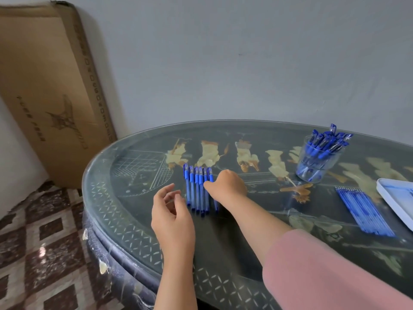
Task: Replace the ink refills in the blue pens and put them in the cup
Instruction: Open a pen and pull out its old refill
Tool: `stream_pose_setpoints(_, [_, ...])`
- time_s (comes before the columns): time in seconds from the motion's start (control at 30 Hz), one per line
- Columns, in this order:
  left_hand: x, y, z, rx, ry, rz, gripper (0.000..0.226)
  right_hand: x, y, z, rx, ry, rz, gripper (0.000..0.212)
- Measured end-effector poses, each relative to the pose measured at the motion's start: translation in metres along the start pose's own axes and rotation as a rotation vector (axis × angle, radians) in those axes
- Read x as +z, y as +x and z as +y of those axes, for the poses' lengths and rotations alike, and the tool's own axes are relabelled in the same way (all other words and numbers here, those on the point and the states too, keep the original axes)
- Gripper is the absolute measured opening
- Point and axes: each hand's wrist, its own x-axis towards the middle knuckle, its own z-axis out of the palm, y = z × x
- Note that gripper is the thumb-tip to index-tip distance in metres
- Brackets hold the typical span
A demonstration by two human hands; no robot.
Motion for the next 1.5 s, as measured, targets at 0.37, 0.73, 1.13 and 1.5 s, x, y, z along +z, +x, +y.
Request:
stream_pose_setpoints(0.37, [0.010, -0.003, -0.002, 0.089, 0.192, -0.090, 0.020, -0.049, -0.034, 0.059, -0.088, 0.232, 0.072, 0.024])
stream_pose_setpoints(0.73, [0.069, -0.096, 0.001, 0.533, 0.311, -0.678, 0.032, -0.104, -0.128, 0.213, -0.281, 0.237, 0.099, 0.024])
stream_pose_setpoints(1.13, [0.084, -0.116, 0.000, 0.720, 0.404, -0.873, 0.015, -0.088, -0.131, 0.249, -0.482, 0.010, 0.390, 0.033])
stream_pose_setpoints(1.5, [0.084, -0.113, 0.005, 0.601, 0.448, -0.955, 0.010, -0.088, -0.131, 0.250, -0.610, -0.117, 0.458, 0.022])
